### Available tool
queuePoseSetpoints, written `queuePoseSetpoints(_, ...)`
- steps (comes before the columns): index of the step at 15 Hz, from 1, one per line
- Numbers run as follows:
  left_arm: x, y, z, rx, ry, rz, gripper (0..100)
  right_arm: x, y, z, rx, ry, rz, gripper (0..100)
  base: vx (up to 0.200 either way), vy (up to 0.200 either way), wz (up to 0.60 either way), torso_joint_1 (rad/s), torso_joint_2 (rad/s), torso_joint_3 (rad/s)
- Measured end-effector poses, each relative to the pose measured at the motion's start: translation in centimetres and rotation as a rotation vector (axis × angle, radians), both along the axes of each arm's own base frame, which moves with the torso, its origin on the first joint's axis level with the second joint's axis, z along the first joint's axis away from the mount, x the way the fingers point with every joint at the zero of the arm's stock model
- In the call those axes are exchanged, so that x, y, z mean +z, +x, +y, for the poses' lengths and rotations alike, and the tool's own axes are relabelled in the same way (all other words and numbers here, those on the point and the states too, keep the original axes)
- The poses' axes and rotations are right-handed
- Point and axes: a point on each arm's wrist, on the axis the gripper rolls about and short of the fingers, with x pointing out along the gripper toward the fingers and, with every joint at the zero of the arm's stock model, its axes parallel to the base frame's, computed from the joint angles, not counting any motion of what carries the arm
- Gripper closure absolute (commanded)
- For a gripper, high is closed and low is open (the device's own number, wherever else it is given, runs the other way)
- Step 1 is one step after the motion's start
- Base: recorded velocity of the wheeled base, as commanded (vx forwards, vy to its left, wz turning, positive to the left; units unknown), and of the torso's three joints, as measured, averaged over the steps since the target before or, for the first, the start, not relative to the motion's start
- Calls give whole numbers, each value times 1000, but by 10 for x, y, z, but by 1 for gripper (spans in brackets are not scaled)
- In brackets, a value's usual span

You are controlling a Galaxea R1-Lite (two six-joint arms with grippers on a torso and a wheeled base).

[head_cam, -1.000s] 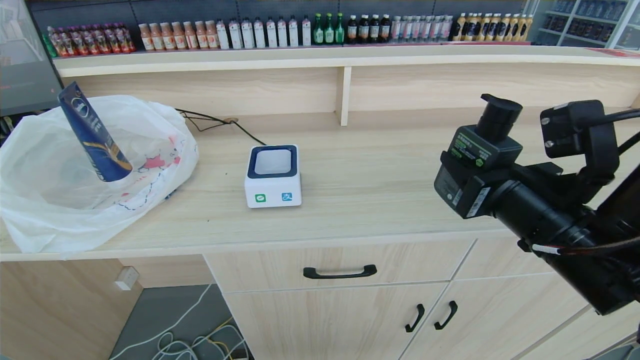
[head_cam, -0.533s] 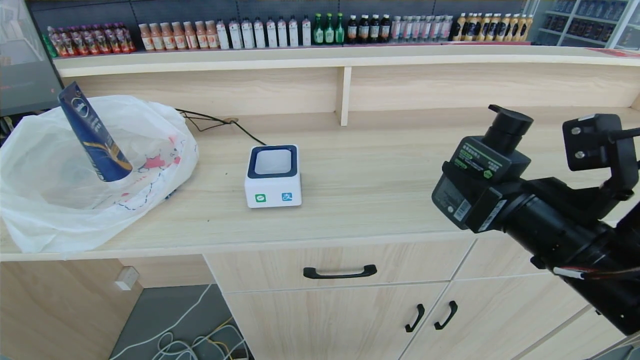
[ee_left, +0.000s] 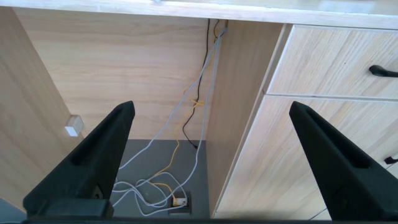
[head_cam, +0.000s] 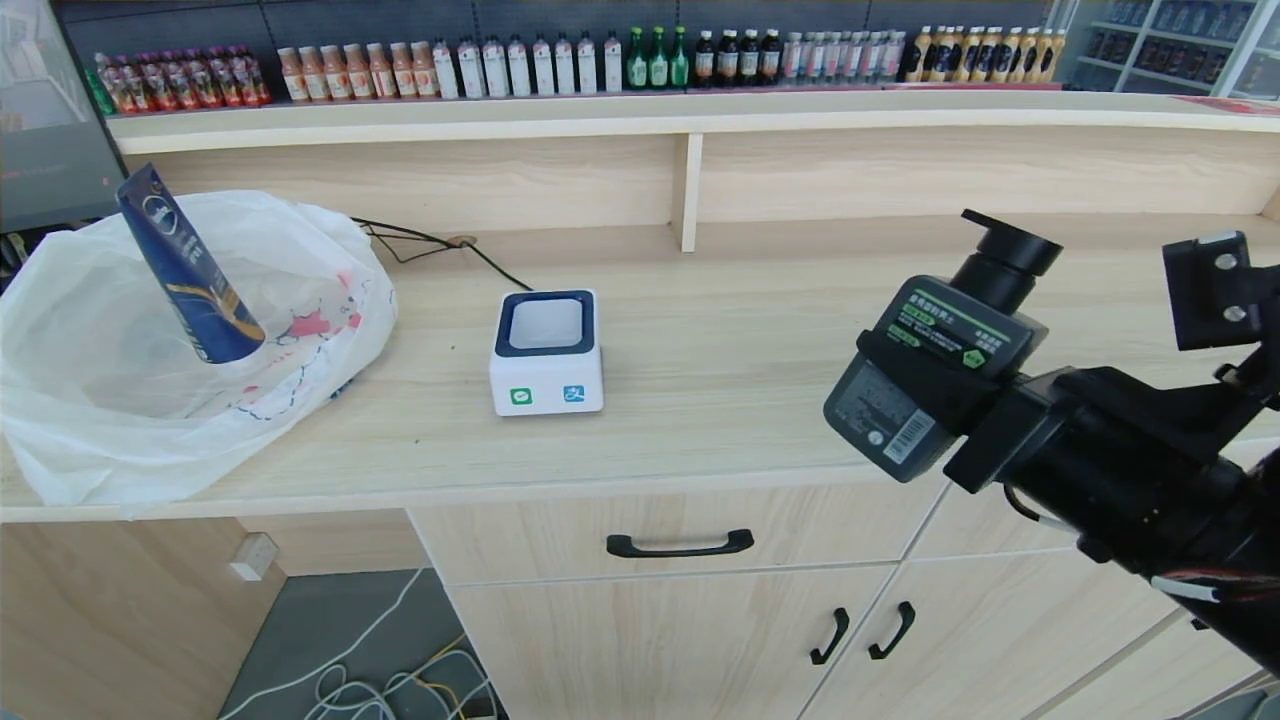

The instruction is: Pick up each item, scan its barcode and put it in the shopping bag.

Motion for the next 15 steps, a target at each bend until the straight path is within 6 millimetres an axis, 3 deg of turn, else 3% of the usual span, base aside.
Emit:
queuePoseSetpoints(12,0,0,0,0,0,0,0,-3,-17,31,504,103,31,100,0,0,0,0,0,0)
queuePoseSetpoints(15,0,0,0,0,0,0,0,8,-15,46,580,194,33,100,0,0,0,0,0,0)
